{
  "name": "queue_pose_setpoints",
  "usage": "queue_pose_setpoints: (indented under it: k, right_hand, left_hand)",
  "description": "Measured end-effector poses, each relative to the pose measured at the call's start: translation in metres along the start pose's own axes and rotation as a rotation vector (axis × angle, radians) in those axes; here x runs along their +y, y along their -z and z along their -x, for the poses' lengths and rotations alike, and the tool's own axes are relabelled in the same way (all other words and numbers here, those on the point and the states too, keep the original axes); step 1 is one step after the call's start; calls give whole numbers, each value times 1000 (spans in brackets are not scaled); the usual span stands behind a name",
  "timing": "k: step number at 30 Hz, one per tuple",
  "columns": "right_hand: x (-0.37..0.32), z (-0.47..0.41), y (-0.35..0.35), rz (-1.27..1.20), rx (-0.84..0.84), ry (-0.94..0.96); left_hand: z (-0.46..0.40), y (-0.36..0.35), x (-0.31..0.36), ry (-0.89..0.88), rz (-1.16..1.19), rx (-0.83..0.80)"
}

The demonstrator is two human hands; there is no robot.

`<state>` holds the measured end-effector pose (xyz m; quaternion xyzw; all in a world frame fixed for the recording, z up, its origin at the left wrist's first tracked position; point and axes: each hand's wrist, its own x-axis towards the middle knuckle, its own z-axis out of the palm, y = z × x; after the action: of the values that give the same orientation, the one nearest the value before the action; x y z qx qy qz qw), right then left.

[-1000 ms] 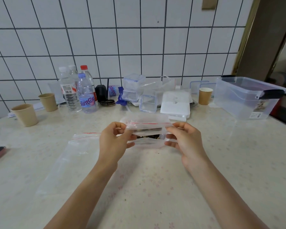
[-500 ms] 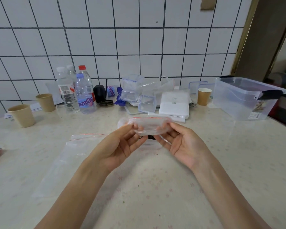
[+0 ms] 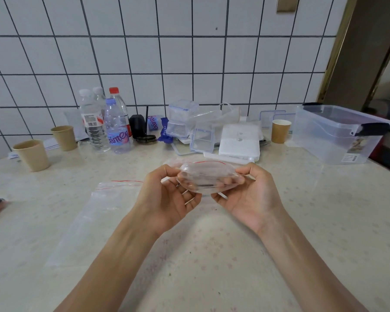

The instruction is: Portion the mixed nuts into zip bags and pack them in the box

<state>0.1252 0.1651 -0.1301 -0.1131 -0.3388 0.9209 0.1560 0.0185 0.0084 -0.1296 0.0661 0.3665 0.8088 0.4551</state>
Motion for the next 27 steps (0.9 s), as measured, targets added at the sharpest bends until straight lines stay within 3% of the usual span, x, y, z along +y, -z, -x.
queue_pose_setpoints:
  k: [4,8,14,17,22,24,27]
  right_hand:
    - [0,2,-2,147,-92,74]
    - [4,0,1,327,-75,118]
    - [7,-5,-1,329,126,101]
    - [6,-10,3,366,242,162]
    - [9,-2,3,556,118,135]
    - [11,-4,4,651,226,197]
    - [11,-7,8,709,368,252]
  left_hand:
    - [3,0,0,-1,34,-57]
    - [1,-1,-1,-94,-44,-35]
    - [-3,2,-3,-232,-170,-13]
    - [-1,6,-3,-310,-384,-5]
    - [1,5,-15,-532,-776,315]
    - [2,3,-16,-618,-916,395]
    - [2,4,-14,-644,-997,393]
